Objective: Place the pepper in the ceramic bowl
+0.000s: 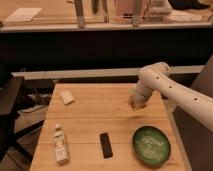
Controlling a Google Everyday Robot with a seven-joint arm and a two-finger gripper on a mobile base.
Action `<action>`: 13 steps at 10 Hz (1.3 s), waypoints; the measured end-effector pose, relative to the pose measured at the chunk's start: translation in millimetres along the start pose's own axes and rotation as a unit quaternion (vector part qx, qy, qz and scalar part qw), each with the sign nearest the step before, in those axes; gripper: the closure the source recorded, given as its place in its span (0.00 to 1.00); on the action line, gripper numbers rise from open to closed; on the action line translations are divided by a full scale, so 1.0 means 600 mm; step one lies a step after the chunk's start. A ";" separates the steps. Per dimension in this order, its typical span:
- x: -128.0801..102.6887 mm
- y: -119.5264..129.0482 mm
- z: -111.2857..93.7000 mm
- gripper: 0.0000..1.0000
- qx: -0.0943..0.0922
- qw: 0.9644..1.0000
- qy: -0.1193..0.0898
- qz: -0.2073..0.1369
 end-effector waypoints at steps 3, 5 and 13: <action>0.011 0.053 -0.009 0.98 -0.001 1.000 -0.008 0.013; 0.020 0.073 -0.012 0.98 -0.002 1.000 -0.012 0.018; 0.026 0.133 0.004 0.98 -0.011 1.000 -0.023 0.008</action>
